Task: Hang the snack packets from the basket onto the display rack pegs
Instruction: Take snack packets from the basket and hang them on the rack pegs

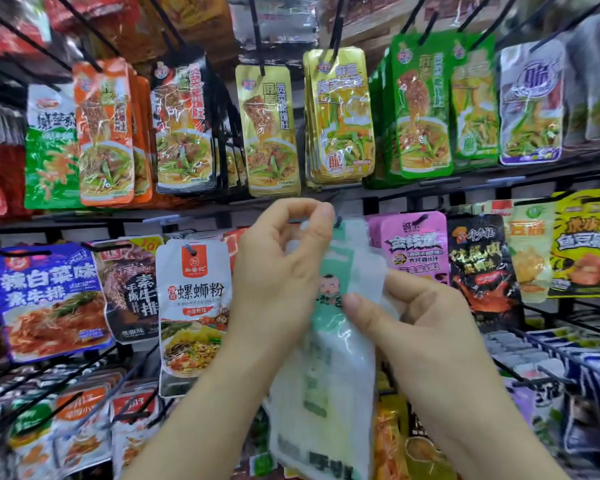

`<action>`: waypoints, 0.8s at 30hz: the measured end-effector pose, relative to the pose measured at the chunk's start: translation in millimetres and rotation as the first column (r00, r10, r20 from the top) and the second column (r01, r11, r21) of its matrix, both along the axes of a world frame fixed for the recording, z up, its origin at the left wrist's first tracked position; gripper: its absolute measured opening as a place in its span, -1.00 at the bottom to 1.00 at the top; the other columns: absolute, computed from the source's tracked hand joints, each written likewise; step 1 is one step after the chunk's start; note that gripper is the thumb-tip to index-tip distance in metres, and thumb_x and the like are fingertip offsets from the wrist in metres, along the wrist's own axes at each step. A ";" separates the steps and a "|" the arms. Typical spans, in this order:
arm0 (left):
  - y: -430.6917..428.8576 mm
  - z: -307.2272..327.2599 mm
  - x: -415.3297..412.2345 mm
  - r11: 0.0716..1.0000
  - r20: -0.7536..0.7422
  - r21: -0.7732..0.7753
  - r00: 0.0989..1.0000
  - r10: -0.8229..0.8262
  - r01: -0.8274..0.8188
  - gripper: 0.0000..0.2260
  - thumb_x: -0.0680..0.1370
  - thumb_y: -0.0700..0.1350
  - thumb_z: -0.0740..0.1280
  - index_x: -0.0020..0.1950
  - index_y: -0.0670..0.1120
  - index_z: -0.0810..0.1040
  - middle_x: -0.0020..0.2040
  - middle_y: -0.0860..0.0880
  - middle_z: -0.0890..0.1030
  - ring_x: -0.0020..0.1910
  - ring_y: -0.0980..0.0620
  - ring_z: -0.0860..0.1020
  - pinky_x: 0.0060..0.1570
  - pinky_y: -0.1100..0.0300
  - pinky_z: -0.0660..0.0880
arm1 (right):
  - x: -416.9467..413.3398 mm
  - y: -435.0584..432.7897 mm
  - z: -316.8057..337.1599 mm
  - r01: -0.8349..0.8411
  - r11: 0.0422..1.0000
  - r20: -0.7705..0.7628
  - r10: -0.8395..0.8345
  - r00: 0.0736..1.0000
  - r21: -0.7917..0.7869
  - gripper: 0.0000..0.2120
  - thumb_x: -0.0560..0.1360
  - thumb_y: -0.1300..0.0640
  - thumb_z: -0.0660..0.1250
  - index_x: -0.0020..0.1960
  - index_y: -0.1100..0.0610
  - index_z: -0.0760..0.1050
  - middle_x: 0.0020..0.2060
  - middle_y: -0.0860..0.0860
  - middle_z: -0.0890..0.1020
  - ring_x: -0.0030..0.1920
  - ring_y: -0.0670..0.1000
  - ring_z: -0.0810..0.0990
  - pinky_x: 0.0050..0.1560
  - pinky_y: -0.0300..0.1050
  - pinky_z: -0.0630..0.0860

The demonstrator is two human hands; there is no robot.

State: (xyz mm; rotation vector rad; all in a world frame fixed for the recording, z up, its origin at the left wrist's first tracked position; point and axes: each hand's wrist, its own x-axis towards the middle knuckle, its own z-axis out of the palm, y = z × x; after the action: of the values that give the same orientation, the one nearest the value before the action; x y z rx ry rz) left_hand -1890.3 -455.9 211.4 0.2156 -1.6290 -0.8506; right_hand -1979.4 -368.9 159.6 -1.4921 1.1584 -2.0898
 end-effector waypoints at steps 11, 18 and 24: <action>-0.6 -9.6 17.9 0.985 0.115 0.157 0.989 -0.097 0.078 -0.86 0.22 -0.16 0.54 -0.30 -0.13 0.64 -0.36 -0.08 0.68 -0.41 0.07 0.60 -0.40 0.27 0.53 | -20.2 25.2 10.7 0.096 0.995 -0.037 -0.095 0.995 0.036 -0.82 0.35 0.06 0.38 -0.15 0.13 0.68 -0.26 0.10 0.72 -0.30 0.04 0.68 -0.30 -0.11 0.61; -16.5 5.6 3.1 0.999 0.151 0.051 0.988 -0.010 0.003 -0.86 0.47 -0.23 0.44 -0.26 -0.03 0.67 -0.35 0.08 0.68 -0.36 0.20 0.60 -0.35 0.32 0.52 | -52.6 46.1 14.7 0.256 0.961 -0.230 -0.228 0.946 0.103 -0.81 0.31 -0.05 0.35 -0.19 0.02 0.66 -0.29 0.10 0.71 -0.34 0.01 0.64 -0.37 -0.17 0.51; -32.8 24.8 -26.3 0.987 0.147 -0.086 0.978 0.151 -0.139 -0.87 0.46 -0.15 0.49 -0.23 0.08 0.68 -0.34 0.18 0.66 -0.29 0.21 0.59 -0.20 0.20 0.55 | -69.4 54.5 14.7 0.325 0.943 -0.273 -0.293 0.916 0.077 -0.82 0.31 -0.05 0.40 -0.19 0.02 0.68 -0.27 0.03 0.71 -0.23 0.03 0.67 -0.16 0.00 0.60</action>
State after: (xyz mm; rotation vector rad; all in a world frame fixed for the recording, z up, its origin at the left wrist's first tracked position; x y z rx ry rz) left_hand -1916.5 -488.7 236.2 0.3500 -1.7615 -0.6733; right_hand -2048.8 -314.4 174.3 -1.6487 1.6879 -2.0095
